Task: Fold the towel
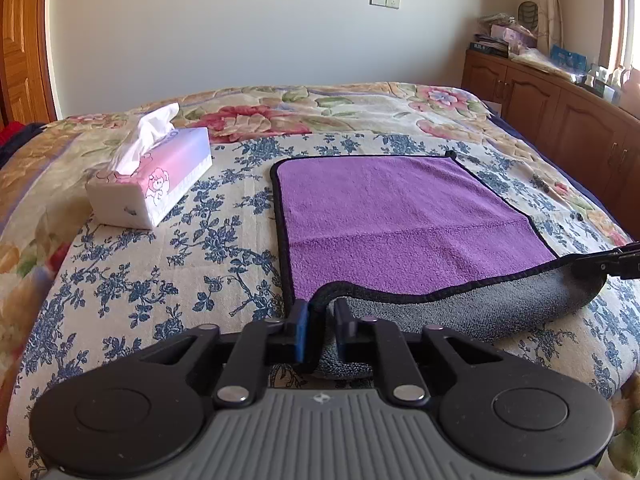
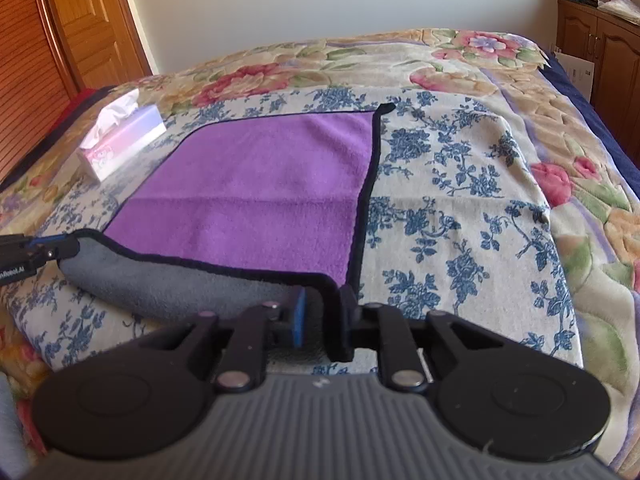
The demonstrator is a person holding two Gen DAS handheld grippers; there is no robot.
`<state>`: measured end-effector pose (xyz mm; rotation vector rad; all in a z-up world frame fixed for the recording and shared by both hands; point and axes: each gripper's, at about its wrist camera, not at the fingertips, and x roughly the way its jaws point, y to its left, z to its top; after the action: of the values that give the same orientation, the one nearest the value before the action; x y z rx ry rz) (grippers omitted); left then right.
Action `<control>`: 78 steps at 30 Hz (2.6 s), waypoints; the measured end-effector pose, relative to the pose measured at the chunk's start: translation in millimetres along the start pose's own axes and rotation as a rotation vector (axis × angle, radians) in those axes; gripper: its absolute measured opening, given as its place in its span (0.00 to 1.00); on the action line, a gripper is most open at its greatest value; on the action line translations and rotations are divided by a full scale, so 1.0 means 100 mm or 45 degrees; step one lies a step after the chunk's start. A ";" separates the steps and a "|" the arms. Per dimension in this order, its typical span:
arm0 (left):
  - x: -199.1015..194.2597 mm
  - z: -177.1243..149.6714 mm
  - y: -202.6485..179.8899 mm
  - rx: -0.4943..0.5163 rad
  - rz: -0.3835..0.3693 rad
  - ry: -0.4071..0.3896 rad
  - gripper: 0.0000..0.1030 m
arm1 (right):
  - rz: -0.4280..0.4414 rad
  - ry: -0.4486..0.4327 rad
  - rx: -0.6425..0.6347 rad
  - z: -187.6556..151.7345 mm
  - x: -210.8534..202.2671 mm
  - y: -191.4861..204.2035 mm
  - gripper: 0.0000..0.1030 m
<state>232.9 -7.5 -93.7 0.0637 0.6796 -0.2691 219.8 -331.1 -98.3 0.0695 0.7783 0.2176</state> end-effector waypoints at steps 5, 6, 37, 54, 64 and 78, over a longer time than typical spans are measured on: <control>-0.02 0.01 0.01 -0.020 -0.011 -0.007 0.09 | 0.007 -0.008 -0.015 0.01 -0.01 -0.01 0.07; -0.02 0.01 0.01 -0.020 -0.012 -0.008 0.09 | 0.012 -0.012 -0.024 0.01 -0.02 -0.01 0.07; -0.12 0.28 0.02 -0.057 -0.009 -0.064 0.06 | 0.055 -0.261 -0.117 0.24 -0.29 0.06 0.03; 0.04 0.48 0.06 -0.045 -0.010 -0.081 0.05 | 0.036 -0.314 -0.210 0.46 -0.09 0.05 0.03; 0.21 0.59 0.08 -0.017 0.011 -0.082 0.05 | 0.018 -0.336 -0.265 0.55 0.04 0.05 0.03; 0.42 0.85 0.09 0.018 -0.002 -0.087 0.05 | -0.017 -0.340 -0.302 0.68 0.23 -0.03 0.03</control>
<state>319.1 -20.7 -54.1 0.0668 0.6098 -0.2765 284.2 -328.0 -66.1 -0.1286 0.4829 0.2799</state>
